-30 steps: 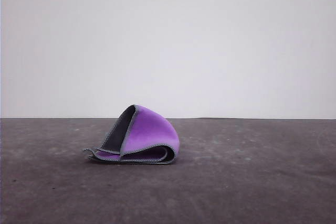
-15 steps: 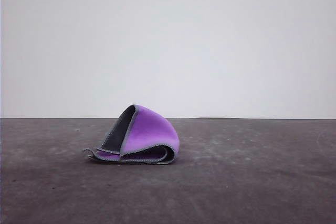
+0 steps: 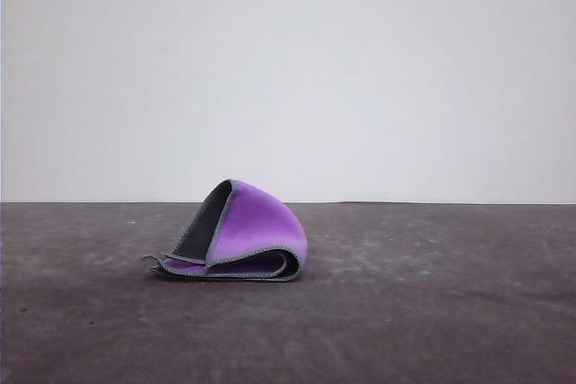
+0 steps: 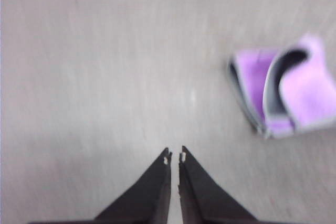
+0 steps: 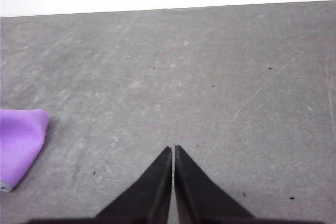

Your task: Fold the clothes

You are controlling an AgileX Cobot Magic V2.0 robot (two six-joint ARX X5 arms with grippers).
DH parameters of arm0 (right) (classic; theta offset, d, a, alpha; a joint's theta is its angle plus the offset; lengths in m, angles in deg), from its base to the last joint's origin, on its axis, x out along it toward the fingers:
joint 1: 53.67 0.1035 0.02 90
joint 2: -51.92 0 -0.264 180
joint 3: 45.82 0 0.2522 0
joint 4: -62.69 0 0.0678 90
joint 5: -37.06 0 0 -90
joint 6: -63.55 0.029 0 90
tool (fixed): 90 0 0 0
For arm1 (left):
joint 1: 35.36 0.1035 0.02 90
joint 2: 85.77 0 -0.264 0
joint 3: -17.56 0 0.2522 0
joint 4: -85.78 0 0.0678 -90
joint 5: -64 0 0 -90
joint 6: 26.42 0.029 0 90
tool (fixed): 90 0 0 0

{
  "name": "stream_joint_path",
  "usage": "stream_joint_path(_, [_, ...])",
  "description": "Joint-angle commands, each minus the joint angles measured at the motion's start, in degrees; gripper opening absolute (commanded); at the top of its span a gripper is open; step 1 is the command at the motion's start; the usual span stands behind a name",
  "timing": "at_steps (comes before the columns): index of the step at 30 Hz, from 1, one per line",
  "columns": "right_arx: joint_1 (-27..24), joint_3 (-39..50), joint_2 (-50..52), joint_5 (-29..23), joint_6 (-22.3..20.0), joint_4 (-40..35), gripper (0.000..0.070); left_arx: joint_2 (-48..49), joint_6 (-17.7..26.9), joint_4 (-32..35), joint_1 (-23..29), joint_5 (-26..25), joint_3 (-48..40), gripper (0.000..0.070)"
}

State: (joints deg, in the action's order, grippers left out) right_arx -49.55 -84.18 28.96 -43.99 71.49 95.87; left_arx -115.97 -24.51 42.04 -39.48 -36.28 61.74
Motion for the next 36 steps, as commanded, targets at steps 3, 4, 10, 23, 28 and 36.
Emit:
stream_joint_path(3, [0.2,-0.15,-0.11,0.0,0.63,-0.59,0.0001,7.58,1.71,6.75,1.14,0.18,-7.58,0.001])
stream_joint_path(4, [0.2,-0.15,-0.11,0.0,0.63,-0.59,0.0001,9.27,1.42,8.52,1.41,0.18,-9.57,0.001])
stream_joint_path(10, [0.2,-0.15,-0.11,0.0,0.63,-0.59,0.0001,17.16,-0.01,13.98,1.96,0.18,-18.78,0.001])
stream_joint_path(23, [0.2,-0.15,-0.11,0.0,0.63,-0.59,0.0001,28.09,-1.37,14.73,1.96,0.15,-27.96,0.0011])
stream_joint_path(28, [0.2,-0.15,-0.11,0.0,0.63,-0.59,0.0001,30.04,-2.97,15.02,1.96,-0.06,-28.02,0.001])
stream_joint_path(36, [0.2,-0.15,-0.11,0.0,0.63,-0.59,0.0001,30.01,-3.53,15.72,1.92,-0.02,-28.0,0.001])
